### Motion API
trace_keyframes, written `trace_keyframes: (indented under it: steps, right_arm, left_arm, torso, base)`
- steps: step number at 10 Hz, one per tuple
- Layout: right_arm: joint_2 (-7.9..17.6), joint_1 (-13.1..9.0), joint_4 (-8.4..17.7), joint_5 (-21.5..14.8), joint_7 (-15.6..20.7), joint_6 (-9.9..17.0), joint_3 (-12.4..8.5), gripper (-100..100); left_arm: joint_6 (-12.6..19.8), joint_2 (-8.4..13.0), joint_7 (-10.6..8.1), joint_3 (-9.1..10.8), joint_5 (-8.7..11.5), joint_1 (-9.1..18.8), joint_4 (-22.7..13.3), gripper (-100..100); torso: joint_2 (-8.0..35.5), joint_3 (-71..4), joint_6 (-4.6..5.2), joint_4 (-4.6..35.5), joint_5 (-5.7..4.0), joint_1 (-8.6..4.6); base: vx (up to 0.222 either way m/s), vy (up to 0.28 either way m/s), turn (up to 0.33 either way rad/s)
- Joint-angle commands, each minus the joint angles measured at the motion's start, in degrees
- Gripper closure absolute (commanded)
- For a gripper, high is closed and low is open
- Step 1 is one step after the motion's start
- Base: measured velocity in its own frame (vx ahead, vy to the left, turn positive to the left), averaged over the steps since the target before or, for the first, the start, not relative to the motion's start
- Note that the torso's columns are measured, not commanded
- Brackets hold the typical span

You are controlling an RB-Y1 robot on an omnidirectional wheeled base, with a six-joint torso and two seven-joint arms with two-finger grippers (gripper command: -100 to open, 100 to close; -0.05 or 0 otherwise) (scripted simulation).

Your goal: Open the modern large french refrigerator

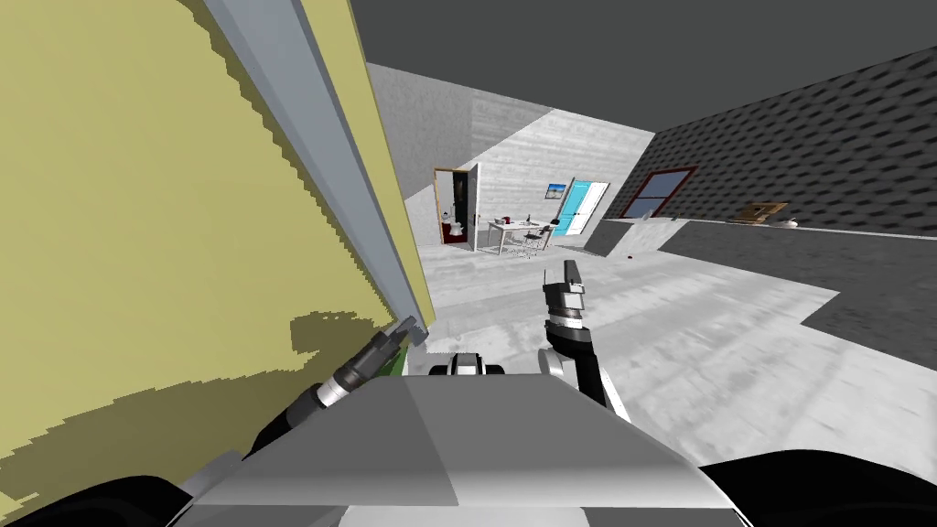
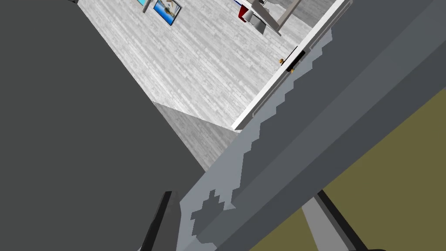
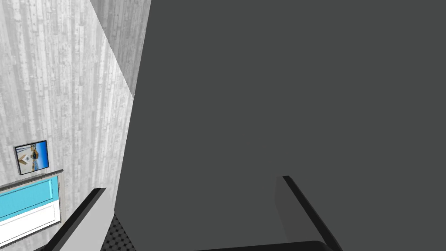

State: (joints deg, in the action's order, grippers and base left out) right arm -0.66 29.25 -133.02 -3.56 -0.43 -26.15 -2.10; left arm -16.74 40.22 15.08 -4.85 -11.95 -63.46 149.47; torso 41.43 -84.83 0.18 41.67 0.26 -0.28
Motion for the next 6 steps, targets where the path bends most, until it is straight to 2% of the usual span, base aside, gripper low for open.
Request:
trace_keyframes:
  steps: [1, 2, 3, 5, 6]
  right_arm:
    - [0.00, 0.00, 0.00, 0.00, 0.00, 0.00, 0.00, 0]
    - [-0.01, 0.00, 0.00, 0.00, 0.00, 0.00, 0.01, 0]
    - [0.01, -0.02, 0.01, 0.00, 0.00, 0.00, 0.00, 0]
    - [0.00, 0.00, 0.00, 0.00, 0.00, 0.00, 0.00, 0]
    - [0.00, 0.00, 0.00, 0.00, 0.00, 0.00, 0.00, 0]
  left_arm:
    - [-0.77, -0.03, -0.19, -0.98, -0.34, -4.44, -0.57, 100]
    - [-5.04, -2.98, 2.30, -2.86, -2.94, -6.51, -0.68, 100]
    - [-6.51, -4.25, 2.30, -3.82, -4.37, -8.50, -0.68, 100]
    - [-7.49, -4.25, 2.30, -4.46, -4.49, -11.94, -0.68, 100]
    - [-7.49, -4.25, 2.30, -4.46, -4.49, -12.31, -0.68, 100]
  torso:
    - [0.06, 0.03, -0.03, 0.01, 0.00, 0.04]
    - [0.12, 0.05, -0.05, 0.03, 0.00, 0.16]
    - [0.10, 0.07, 0.29, 0.06, 0.03, 0.08]
    - [0.09, 0.06, -0.03, 0.08, -0.03, -0.02]
    - [0.14, 0.06, -0.08, 0.10, -0.03, 0.07]
  base:
    - [0.012, -0.023, 0.011]
    - [-0.013, 0.042, -0.288]
    - [-0.026, 0.080, -0.318]
    - [-0.001, 0.018, -0.028]
    - [0.007, -0.020, 0.028]
